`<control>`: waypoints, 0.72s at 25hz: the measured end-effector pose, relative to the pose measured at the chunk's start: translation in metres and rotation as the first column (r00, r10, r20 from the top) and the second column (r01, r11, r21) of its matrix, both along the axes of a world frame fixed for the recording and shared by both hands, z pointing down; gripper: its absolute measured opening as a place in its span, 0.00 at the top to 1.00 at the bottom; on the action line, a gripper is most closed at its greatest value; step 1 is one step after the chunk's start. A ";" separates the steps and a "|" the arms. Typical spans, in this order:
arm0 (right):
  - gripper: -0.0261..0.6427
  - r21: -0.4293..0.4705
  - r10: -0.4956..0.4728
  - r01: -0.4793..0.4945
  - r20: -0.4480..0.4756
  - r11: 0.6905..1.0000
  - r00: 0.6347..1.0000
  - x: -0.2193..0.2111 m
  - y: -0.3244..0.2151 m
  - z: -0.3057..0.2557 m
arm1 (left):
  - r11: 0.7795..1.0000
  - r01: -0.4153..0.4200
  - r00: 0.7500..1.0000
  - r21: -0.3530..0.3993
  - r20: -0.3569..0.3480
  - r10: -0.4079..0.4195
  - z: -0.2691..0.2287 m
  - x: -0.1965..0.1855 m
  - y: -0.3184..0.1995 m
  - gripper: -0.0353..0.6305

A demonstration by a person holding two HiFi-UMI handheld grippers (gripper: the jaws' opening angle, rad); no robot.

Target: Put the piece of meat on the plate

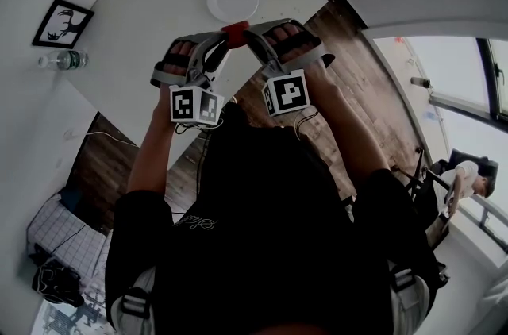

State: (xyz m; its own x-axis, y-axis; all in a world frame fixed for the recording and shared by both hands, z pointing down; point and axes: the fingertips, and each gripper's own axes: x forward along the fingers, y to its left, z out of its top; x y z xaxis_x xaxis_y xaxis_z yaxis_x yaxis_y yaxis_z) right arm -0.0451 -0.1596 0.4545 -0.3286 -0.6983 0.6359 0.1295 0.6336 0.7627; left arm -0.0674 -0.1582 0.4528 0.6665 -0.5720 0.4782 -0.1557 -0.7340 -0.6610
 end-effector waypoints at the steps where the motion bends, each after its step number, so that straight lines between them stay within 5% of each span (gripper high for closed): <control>1: 0.83 0.000 0.026 -0.026 -0.010 1.000 1.000 0.006 -0.002 0.003 | 0.999 0.034 0.999 -0.012 -0.008 -0.034 0.003 -0.006 -0.003 0.81; 3: 0.83 -0.008 0.080 -0.080 -0.010 0.997 0.997 0.019 -0.006 0.007 | 0.993 0.114 0.992 -0.040 -0.041 -0.116 0.005 -0.020 -0.010 0.94; 9: 0.83 -0.036 0.196 -0.195 0.023 0.980 0.980 0.033 -0.013 0.016 | 0.927 0.285 0.935 -0.242 -0.143 -0.325 0.019 -0.049 -0.019 0.94; 11: 0.83 -0.044 0.233 -0.231 0.038 0.972 0.972 0.034 -0.017 0.017 | 0.883 0.331 0.891 -0.332 -0.197 -0.408 0.022 -0.054 -0.020 0.94; 15: 0.83 -0.066 0.286 -0.283 0.034 0.957 0.958 0.038 -0.025 0.024 | 0.764 0.403 0.759 -0.504 -0.282 -0.587 0.027 -0.060 -0.021 0.94; 18: 0.83 -0.106 0.322 -0.318 0.027 0.942 0.946 0.041 -0.027 0.032 | 0.705 0.386 0.702 -0.596 -0.306 -0.643 0.038 -0.054 -0.018 0.94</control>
State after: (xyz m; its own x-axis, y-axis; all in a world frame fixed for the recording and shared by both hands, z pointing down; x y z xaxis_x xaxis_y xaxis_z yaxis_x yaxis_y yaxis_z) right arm -0.0043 -0.1866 0.4860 -0.1272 -0.7055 0.6972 -0.1243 0.7087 0.6945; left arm -0.1216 -0.1762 0.4906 0.5337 -0.6881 0.4916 -0.7881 -0.6155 -0.0060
